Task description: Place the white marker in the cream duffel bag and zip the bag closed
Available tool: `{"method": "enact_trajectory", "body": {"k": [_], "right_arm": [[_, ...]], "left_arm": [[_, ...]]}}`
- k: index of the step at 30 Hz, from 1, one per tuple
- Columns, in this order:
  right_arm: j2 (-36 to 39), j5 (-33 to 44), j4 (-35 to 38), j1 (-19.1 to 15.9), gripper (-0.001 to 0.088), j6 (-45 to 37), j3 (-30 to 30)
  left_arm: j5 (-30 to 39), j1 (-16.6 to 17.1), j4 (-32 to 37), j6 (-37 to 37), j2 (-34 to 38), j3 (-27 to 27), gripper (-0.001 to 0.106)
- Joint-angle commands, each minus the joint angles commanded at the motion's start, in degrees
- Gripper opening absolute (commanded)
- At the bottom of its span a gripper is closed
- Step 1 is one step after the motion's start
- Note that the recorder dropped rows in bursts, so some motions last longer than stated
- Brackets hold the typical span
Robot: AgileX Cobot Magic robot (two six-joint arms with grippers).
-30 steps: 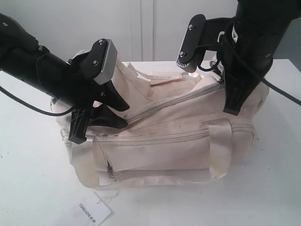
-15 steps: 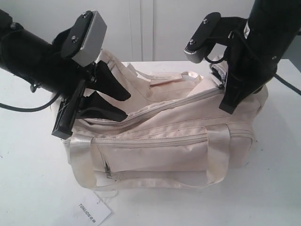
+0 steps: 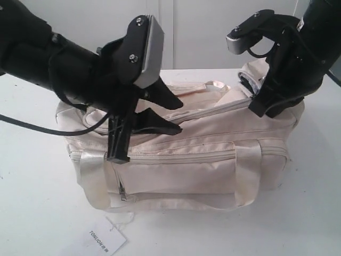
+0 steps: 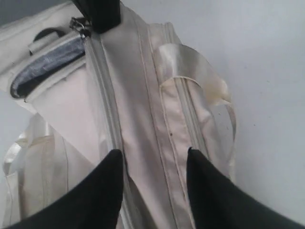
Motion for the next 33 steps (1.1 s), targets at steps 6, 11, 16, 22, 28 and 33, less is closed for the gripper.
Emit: {"method": "enact_trajectory", "body": {"k": [6,11,16,22,28,33], "right_arm": [[0.0,0.0,0.0,-0.4,0.0000,-0.4,0.0],[0.0,-0.1,0.0,-0.4,0.0000,-2.4,0.0],[0.0,-0.1,0.1,-0.4,0.0000,-2.8,0.0],[0.0,-0.1,0.2,-0.4,0.0000,-3.0,0.0],[0.0,0.0,-0.1,-0.4,0.0000,-6.4,0.0],[0.0,-0.3,-2.7,-0.4,0.0000,-9.4,0.0]], "left_arm": [[-8.2,-3.9,-4.7,0.0,4.0,0.0,0.048],[-13.2,-6.8,-6.4,0.5,7.2,0.0,0.048],[-17.3,-8.7,-8.5,0.5,8.9,-1.1,0.048],[-18.0,-8.7,-9.2,0.5,10.2,-2.6,0.046],[-17.2,-8.7,-8.9,0.5,12.5,-2.6,0.004],[-17.4,-8.7,-8.3,0.6,12.6,-2.6,0.000]]}}
